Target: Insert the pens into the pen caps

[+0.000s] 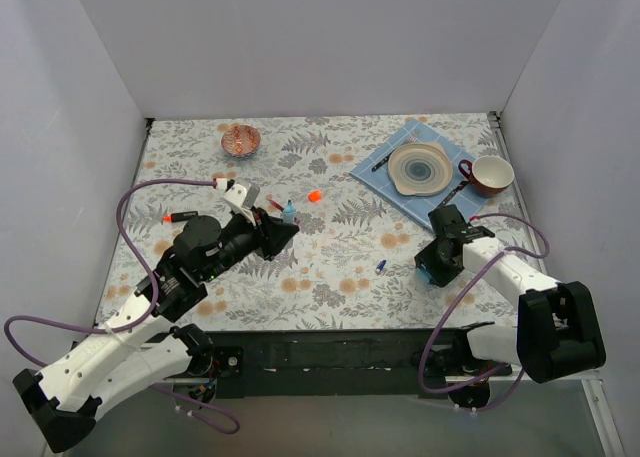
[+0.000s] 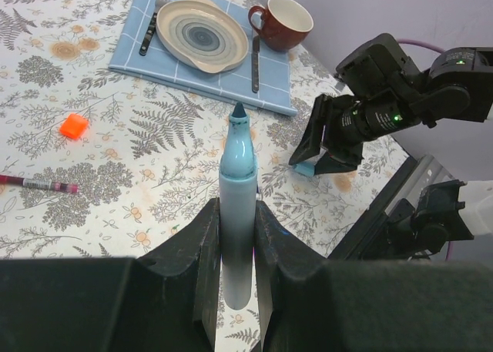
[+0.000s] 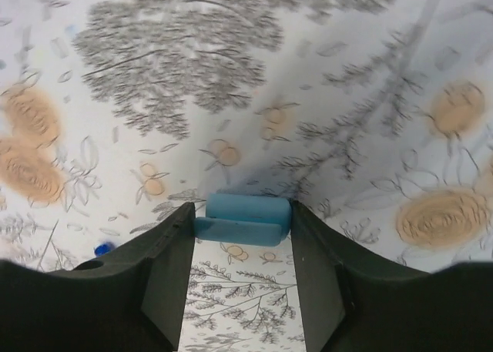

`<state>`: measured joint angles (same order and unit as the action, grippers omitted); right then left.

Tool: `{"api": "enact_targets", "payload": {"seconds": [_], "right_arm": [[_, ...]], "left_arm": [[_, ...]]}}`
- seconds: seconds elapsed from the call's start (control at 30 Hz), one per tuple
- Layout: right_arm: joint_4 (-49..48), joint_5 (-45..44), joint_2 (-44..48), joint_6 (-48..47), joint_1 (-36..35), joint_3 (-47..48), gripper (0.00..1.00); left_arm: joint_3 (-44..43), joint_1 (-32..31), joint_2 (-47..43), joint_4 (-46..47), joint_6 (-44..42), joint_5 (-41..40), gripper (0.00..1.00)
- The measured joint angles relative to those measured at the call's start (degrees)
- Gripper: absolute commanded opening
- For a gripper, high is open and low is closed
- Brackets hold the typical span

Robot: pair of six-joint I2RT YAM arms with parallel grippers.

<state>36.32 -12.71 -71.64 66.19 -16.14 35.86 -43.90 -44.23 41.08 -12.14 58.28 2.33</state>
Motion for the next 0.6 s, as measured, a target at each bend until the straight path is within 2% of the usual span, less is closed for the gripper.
{"api": "enact_targets", "payload": {"seconds": [0.03,0.23,0.33,0.47,0.6], "right_arm": [[-2.1,0.5,0.2,-3.1,0.0,-0.1,0.35],[-14.2,6.1,-1.8,-24.6,-1.9,3.8,0.29],[-16.5,9.9,-6.4,-35.0,-4.2,11.2,0.31],[-16.8,15.2,-17.3,-48.3,-8.6,26.4,0.31],[-16.7,18.2,-24.3,-60.8,-15.7,32.7,0.28]], "left_arm": [[0.0,0.0,0.0,0.0,0.0,0.0,0.0],[0.0,0.0,-0.3,-0.1,0.0,-0.4,0.0],[0.2,0.0,-1.2,-0.1,-0.2,-0.5,0.0],[0.7,0.0,-3.3,0.3,-0.5,-0.5,0.0],[2.8,0.0,-6.9,1.8,-1.3,0.2,0.0]]}}
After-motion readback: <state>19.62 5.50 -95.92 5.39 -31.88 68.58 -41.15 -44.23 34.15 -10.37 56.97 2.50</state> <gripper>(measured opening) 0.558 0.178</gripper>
